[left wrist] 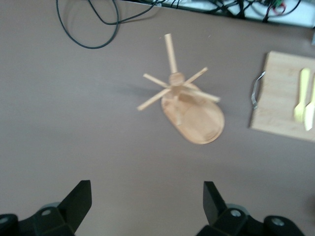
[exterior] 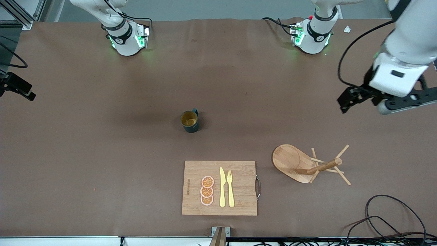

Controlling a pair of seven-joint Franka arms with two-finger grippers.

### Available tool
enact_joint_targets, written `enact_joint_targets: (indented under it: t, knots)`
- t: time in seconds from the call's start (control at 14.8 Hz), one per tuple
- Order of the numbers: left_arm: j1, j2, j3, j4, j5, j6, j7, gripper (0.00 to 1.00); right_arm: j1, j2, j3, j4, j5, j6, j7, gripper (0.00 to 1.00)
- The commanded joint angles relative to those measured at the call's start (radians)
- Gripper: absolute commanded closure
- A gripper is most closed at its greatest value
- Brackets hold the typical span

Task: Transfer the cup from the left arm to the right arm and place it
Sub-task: 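Open the left gripper and raise it back toward rest, then reach the right gripper toward the teal mug on the table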

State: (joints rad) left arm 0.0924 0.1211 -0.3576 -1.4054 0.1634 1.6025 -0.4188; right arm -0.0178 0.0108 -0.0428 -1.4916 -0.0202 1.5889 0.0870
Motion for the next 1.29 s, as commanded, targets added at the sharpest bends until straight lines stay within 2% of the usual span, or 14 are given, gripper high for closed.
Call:
enact_joint_targets:
  t: [0.0, 0.14, 0.2, 0.34, 0.47, 0.68, 0.81, 1.02, 1.22]
  knots:
    - [0.039, -0.055, -0.006, -0.026, -0.015, -0.052, 0.127, 0.0, 0.007, 0.062, 0.018, 0.004, -0.003, 0.006, 0.01, 0.0]
    - [0.043, -0.09, 0.021, -0.029, -0.024, -0.07, 0.193, 0.0, 0.047, 0.119, 0.018, 0.004, -0.007, 0.013, 0.011, 0.0]
    - [0.011, -0.103, 0.061, -0.033, -0.028, -0.072, 0.216, 0.0, 0.059, 0.159, 0.018, 0.004, -0.001, 0.034, 0.011, 0.0]
    - [-0.084, -0.113, 0.188, -0.032, -0.063, -0.1, 0.277, 0.0, 0.081, 0.193, 0.02, -0.004, 0.002, 0.042, -0.003, 0.0]
    - [-0.1, -0.124, 0.244, -0.035, -0.111, -0.147, 0.359, 0.0, 0.117, 0.195, 0.018, -0.009, 0.005, 0.04, 0.022, 0.0]
    - [-0.102, -0.149, 0.255, -0.065, -0.114, -0.174, 0.385, 0.0, 0.215, 0.257, 0.02, -0.007, 0.011, 0.062, 0.239, 0.0]
    - [-0.103, -0.176, 0.255, -0.107, -0.114, -0.167, 0.388, 0.0, 0.292, 0.314, 0.02, -0.007, 0.063, 0.118, 0.418, 0.0]
    - [-0.106, -0.195, 0.253, -0.129, -0.113, -0.164, 0.39, 0.0, 0.401, 0.421, 0.018, -0.004, 0.163, 0.256, 0.705, 0.0]
    - [-0.111, -0.201, 0.255, -0.145, -0.111, -0.139, 0.393, 0.0, 0.516, 0.532, 0.018, -0.001, 0.164, 0.405, 0.922, 0.0]
